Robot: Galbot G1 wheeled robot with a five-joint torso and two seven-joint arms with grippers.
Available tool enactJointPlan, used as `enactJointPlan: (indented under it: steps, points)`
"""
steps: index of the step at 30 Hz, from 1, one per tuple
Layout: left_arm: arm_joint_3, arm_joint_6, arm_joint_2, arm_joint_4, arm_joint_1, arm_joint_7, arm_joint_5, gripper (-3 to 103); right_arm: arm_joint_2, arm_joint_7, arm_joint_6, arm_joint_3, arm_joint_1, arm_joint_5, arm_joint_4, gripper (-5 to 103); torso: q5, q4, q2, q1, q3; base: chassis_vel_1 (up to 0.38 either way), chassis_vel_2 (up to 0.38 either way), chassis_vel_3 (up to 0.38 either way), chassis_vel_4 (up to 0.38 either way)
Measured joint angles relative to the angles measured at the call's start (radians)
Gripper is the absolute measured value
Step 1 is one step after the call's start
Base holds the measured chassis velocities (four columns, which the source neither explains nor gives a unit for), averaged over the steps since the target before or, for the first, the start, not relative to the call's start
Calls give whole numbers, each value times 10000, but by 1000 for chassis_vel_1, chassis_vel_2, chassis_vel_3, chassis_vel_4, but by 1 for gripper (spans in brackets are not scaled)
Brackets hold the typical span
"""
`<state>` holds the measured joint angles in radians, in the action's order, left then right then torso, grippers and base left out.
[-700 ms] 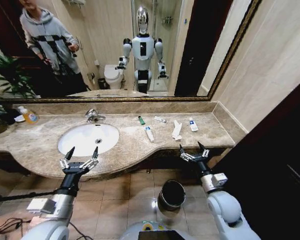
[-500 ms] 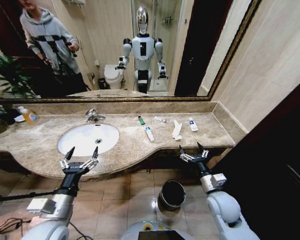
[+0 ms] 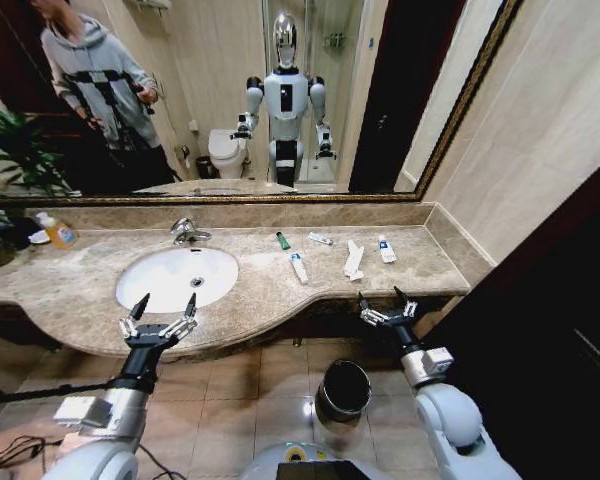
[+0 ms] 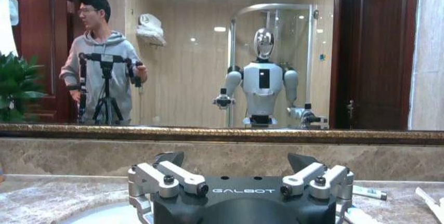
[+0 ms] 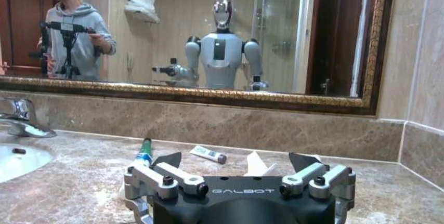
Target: Pick up the trash from the sink and place it in the trash bin.
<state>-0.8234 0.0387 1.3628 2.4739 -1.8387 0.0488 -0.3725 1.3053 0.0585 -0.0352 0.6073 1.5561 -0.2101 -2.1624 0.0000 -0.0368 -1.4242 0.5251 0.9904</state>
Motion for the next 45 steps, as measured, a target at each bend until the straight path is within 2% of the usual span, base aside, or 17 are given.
enactJointPlan:
  steps: [7,15,26,34,41,42,43,45]
  points:
    - [0,0,0,0,0,0,0,100,-123,49,-78,61,-31,-273,59,100,0,1,0,0,0,0,0,0,0]
    - [0,0,0,0,0,0,0,100,-370,-1,-584,-174,-572,-365,333,100,-1,1,0,-1,0,0,0,0,0]
    - [0,0,0,0,0,0,0,100,-800,-423,-1185,-1126,-2769,-676,2154,100,1,0,1,0,0,0,0,0,0]
    - [0,0,0,0,0,0,0,100,-501,-1007,-1448,-1976,-4707,-477,4269,100,1,-1,3,0,1,0,0,0,0]
    - [0,0,0,0,0,0,0,100,-260,-1166,-1391,-1990,-5371,-331,5390,103,1,-1,3,1,1,0,0,0,0]
    - [0,0,0,0,0,0,0,100,-275,-1169,-1368,-1956,-5409,-330,5502,94,-1,-1,3,1,1,0,0,0,0]
    - [0,0,0,0,0,0,0,100,-318,-1160,-1342,-1931,-5418,-338,5577,94,0,0,2,0,0,0,0,0,0]
    - [0,0,0,0,0,0,0,100,-399,-1121,-1285,-1909,-5418,-386,5659,84,-1,1,2,0,0,0,0,0,0]
